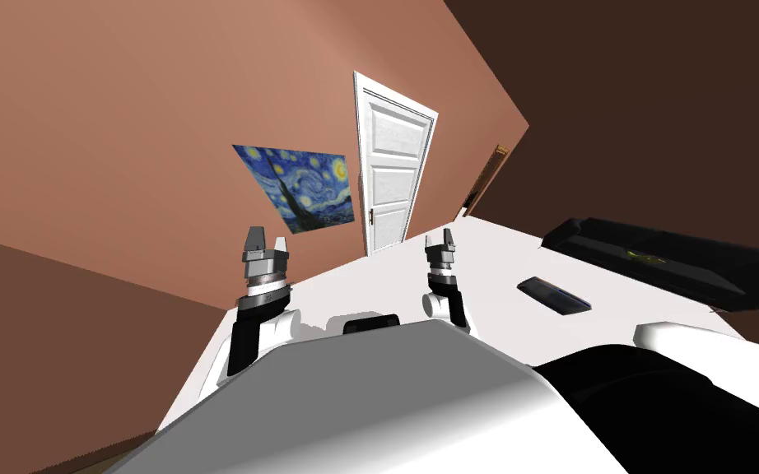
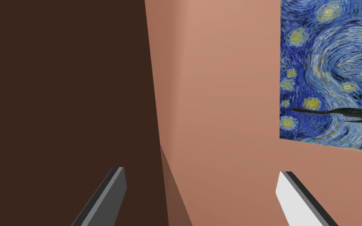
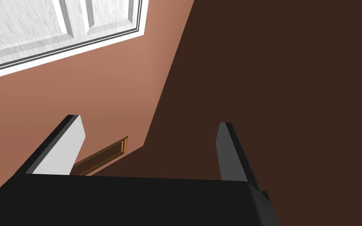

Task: Pull the door open

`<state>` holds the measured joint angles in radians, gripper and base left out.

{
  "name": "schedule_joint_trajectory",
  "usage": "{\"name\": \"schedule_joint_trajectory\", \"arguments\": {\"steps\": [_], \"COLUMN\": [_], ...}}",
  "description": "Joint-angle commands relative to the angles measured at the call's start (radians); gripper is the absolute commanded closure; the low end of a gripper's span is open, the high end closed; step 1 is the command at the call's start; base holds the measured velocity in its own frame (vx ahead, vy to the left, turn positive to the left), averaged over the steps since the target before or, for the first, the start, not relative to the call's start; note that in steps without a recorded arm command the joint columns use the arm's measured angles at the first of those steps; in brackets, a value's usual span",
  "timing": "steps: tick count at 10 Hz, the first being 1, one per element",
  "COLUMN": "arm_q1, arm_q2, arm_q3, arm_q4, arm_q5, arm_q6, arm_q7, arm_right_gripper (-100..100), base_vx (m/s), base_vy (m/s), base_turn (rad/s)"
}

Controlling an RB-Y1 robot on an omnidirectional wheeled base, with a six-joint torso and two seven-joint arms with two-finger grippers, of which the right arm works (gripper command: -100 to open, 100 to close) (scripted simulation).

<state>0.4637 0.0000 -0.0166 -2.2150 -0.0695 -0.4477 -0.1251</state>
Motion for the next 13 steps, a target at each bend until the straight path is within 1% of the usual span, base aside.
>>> {"name": "schedule_joint_trajectory", "arguments": {"steps": [1, 3, 5, 8, 9, 10, 13], "arm_q1": [-0.007, -0.013, -0.022, -0.038, -0.04, -0.047, -0.056], "arm_q2": [-0.014, -0.025, -0.039, -0.06, -0.063, -0.07, -0.08], "arm_q3": [0.006, 0.011, 0.019, 0.033, 0.035, 0.041, 0.049], "arm_q4": [0.034, 0.065, 0.108, 0.185, 0.199, 0.23, 0.277], "arm_q5": [-0.025, -0.048, -0.079, -0.136, -0.146, -0.169, -0.203], "arm_q6": [-0.013, -0.025, -0.042, -0.072, -0.077, -0.09, -0.108], "arm_q7": [-0.028, -0.053, -0.088, -0.151, -0.162, -0.187, -0.225], "arm_right_gripper": [-100, -100, -100, -100, -100, -100, -100], "base_vx": [0.087, 0.141, 0.147, 0.169, 0.145, 0.135, 0.104], "base_vy": [-0.013, -0.047, -0.033, -0.056, -0.065, -0.057, -0.044], "base_turn": [0.231, 0.134, 0.173, 0.192, 0.173, 0.188, 0.136]}}
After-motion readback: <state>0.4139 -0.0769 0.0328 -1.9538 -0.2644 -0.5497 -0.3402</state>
